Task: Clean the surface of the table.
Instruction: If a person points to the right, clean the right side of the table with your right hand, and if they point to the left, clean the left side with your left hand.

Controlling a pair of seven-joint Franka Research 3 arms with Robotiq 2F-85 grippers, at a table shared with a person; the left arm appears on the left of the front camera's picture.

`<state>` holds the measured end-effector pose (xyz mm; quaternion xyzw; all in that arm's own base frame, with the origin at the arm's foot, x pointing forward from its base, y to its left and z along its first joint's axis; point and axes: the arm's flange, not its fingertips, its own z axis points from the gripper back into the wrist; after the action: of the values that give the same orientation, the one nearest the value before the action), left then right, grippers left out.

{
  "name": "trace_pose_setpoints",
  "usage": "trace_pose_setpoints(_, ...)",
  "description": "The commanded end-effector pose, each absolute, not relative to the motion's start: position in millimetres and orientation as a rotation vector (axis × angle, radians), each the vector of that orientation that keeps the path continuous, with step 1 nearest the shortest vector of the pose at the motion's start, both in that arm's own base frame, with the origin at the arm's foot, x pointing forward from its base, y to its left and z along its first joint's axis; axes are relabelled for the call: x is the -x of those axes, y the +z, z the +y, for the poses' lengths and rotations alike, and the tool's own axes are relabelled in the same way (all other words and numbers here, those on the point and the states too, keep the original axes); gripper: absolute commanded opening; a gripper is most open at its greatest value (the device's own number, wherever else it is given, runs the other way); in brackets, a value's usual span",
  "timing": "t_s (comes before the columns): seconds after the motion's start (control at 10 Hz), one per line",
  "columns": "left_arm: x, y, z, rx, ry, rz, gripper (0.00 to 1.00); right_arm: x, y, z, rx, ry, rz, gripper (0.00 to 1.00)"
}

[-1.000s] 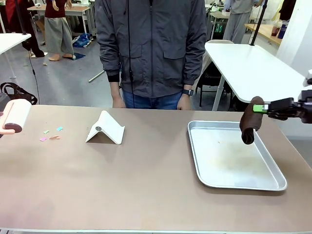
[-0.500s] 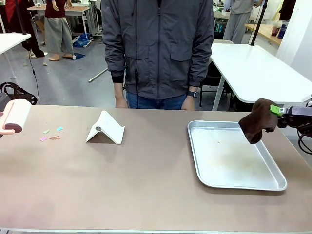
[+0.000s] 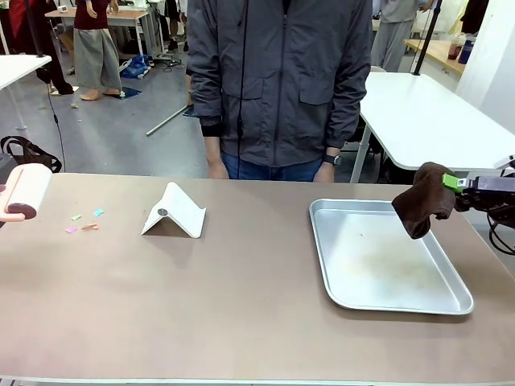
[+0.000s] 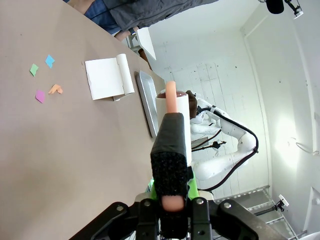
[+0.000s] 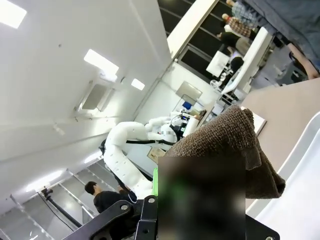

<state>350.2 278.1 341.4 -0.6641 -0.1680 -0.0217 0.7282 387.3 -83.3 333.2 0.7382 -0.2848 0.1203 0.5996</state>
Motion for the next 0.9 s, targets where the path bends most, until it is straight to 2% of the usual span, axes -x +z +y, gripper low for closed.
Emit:
trace_pose_setpoints(0.0,-348,345,274,1.463,-0.054,-0.375,0.0,-381,340,-83,-1.722,0.282,-0.673,0.08)
trace_pose_setpoints(0.3,-348,345,274,1.463,-0.054,-0.375,0.0,-387,333,-84,-1.711,0.278,-0.662,0.08)
trace_pose_setpoints(0.5,-348,345,274,1.463,-0.054,-0.375,0.0,-401,332,-60,-1.469,0.251,-0.593,0.08)
trace_pose_setpoints(0.8,-348,345,274,1.463,-0.054,-0.375,0.0,-426,317,-37,-1.293,0.227,-0.535,0.08)
